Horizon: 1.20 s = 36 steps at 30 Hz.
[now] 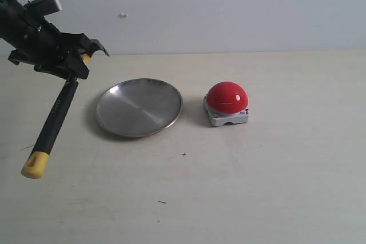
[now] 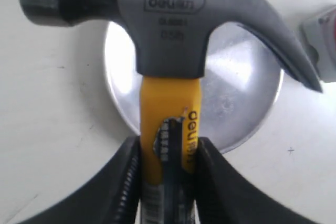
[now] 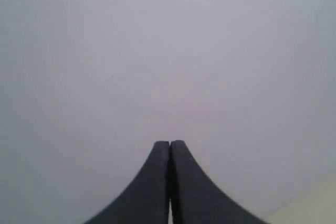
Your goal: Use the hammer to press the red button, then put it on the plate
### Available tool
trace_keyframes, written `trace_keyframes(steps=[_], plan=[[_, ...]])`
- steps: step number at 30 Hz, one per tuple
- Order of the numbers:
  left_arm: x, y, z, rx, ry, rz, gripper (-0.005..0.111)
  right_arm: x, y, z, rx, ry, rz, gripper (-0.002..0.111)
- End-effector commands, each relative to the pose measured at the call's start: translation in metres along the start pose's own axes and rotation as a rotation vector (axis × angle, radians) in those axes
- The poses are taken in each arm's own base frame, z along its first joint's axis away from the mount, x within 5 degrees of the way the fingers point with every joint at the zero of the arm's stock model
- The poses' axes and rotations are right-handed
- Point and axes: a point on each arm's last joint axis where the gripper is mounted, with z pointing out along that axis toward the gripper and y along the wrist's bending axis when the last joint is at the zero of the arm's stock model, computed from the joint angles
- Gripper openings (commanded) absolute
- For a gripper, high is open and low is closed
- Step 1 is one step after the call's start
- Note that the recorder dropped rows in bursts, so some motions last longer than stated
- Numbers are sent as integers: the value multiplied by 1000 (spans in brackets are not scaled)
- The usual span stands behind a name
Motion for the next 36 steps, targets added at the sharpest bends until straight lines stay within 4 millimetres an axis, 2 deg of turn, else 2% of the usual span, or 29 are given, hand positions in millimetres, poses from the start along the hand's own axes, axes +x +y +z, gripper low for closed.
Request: trace_keyframes(steps=[1, 4, 7, 11, 12, 15, 18, 22, 25, 29, 32, 36], plan=[[-5, -15, -10, 110, -61, 21, 0, -19, 17, 40, 89, 151, -84, 0], [-6, -17, -11, 132, -72, 22, 0, -13, 15, 80, 200, 363, -126, 0], [-8, -20, -11, 165, -91, 34, 0, 11, 13, 117, 261, 695, -91, 0], [-10, -24, -12, 210, -115, 52, 0, 56, 19, 160, -16, 1139, -92, 0], [-10, -24, -12, 212, -122, 57, 0, 66, 21, 168, -115, 1215, -83, 0], [-13, -24, -13, 207, -149, 65, 0, 89, 19, 188, -246, 1307, 58, 0], [-16, -23, -13, 197, -186, 75, 0, 118, 20, 196, -282, 1365, 194, 0], [-19, -25, -14, 214, -227, 72, 0, 162, 36, 192, -378, 1451, 113, 2], [-21, -27, -15, 248, -250, 65, 0, 190, 56, 189, -422, 1405, 28, 14], [-21, -30, -16, 273, -243, 58, 0, 222, 77, 190, -423, 1298, -47, 42], [-20, -30, -16, 280, -236, 58, 0, 240, 96, 188, -521, 1261, -101, 57], [-19, -33, -16, 308, -226, 45, 0, 269, 113, 190, -591, 1271, -195, 64]])
